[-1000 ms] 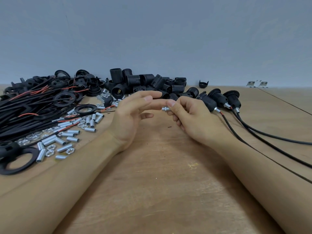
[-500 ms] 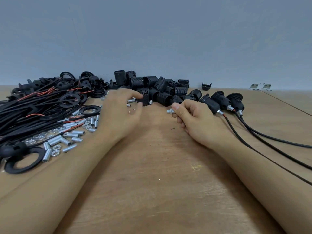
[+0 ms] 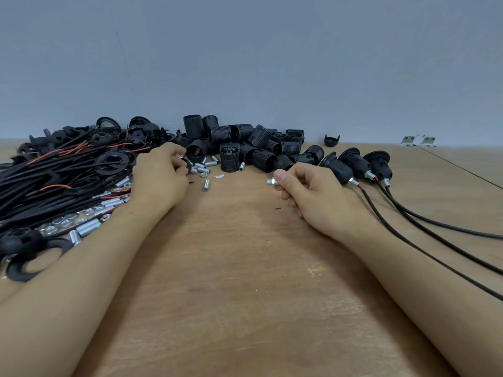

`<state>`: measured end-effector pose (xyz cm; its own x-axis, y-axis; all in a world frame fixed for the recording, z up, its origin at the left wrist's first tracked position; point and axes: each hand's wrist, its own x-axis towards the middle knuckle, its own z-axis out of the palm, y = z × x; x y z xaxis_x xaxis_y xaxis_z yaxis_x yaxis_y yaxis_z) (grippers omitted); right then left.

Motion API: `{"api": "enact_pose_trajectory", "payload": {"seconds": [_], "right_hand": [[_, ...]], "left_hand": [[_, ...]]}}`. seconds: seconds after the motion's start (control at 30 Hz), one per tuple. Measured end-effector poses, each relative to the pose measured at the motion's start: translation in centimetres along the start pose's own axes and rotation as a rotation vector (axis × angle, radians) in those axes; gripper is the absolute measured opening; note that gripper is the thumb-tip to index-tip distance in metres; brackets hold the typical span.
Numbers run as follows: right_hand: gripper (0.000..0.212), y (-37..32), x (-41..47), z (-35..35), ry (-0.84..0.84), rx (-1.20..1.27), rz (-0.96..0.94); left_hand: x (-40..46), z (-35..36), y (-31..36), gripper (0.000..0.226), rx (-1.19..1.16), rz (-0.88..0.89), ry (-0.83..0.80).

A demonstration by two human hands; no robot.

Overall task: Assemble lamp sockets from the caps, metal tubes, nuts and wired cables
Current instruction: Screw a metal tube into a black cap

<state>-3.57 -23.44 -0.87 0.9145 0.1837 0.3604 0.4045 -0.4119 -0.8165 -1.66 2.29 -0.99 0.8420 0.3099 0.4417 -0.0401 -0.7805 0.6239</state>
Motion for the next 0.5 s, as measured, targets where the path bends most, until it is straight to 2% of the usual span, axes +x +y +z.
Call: {"api": "enact_pose_trajectory", "payload": {"seconds": [0.1, 0.17, 0.23, 0.3, 0.4, 0.5], "right_hand": [[0.028, -0.1, 0.0, 0.0, 0.001, -0.005, -0.003], [0.029, -0.2, 0.0, -0.1, -0.001, -0.004, -0.006], [0.029, -0.2, 0.0, -0.2, -0.001, -0.006, -0.005], [0.029, -0.2, -0.1, -0.2, -0.005, -0.009, -0.004], [0.028, -0.3, -0.1, -0.2, -0.010, -0.018, 0.000], [0.028, -0.3, -0.2, -0.3, -0.009, -0.037, 0.002]], "left_hand": [[0.2, -0.4, 0.1, 0.036, 0.045, 0.082, -0.061], [0.6, -1.1, -0.2, 0.036, 0.221, 0.090, -0.011], [1.1, -2.1, -1.1, 0.039, 0.475, -0.018, 0.015], [1.3, -3.0, -2.0, 0.042, 0.631, -0.182, -0.065], [1.4, -3.2, -3.0, 0.041, 0.649, -0.289, -0.179], [1.7, -3.3, -3.5, 0.035, 0.576, -0.235, -0.133]]}}
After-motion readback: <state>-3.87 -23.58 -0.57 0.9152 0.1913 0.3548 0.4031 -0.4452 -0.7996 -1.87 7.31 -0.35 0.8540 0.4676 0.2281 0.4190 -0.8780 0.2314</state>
